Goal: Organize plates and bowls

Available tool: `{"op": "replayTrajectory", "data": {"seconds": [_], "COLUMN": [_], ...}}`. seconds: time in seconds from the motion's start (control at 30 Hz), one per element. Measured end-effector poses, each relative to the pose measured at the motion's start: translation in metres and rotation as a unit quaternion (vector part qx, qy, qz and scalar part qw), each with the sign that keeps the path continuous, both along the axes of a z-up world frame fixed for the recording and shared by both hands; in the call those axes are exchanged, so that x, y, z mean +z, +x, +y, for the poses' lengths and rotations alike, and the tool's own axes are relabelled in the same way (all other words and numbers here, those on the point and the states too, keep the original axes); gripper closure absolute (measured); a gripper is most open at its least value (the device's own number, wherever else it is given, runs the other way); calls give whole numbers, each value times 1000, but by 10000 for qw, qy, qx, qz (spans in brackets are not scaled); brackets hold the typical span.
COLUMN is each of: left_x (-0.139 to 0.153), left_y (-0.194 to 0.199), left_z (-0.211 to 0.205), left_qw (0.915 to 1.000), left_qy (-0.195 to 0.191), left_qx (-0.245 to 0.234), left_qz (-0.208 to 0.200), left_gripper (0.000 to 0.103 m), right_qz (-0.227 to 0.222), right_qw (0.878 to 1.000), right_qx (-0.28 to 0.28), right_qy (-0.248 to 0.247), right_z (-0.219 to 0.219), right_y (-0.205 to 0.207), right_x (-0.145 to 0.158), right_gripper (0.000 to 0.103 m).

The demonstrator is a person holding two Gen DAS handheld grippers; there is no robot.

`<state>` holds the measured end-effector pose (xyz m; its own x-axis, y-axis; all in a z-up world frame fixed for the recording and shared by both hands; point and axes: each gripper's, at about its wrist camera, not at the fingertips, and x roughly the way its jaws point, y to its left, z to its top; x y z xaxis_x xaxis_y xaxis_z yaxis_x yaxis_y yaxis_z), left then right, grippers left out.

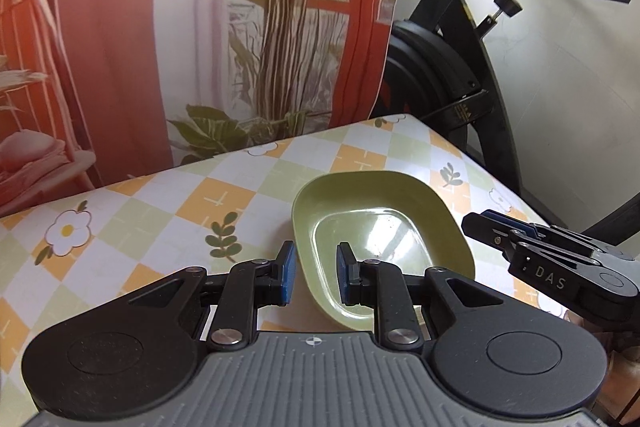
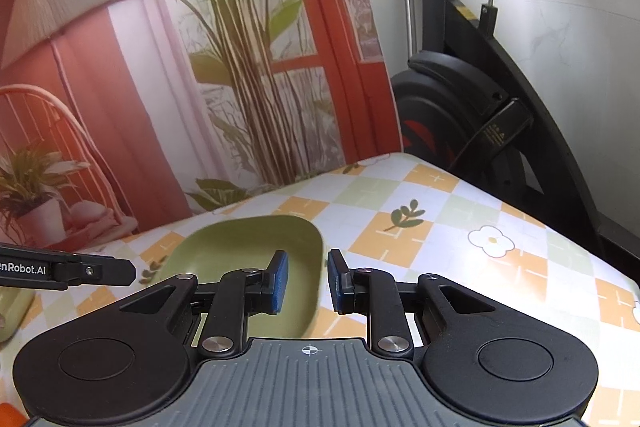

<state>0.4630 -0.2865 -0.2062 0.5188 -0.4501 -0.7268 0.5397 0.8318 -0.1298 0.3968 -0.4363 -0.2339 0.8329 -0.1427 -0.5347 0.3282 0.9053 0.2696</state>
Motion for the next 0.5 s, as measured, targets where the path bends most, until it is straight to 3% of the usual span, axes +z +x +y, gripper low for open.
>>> {"op": "replayTrajectory", "data": {"seconds": [0.27,0.5], "left_x": [-20,-30], "left_y": [10,15], "left_z": [-9,-10], "left_qw": [9996,9992], "left_qy": [154,141], "left_qx": [-19,5], "left_qz": [249,379], "left_gripper": [78,78], "right_qz": [106,159], "right_qw": [9999,9998], "right_qx": [49,35], "right_qy": [124,104], "right_z": [1,2], "right_y": [12,13], "right_x": [-22,-27], "right_gripper": [83,93]}}
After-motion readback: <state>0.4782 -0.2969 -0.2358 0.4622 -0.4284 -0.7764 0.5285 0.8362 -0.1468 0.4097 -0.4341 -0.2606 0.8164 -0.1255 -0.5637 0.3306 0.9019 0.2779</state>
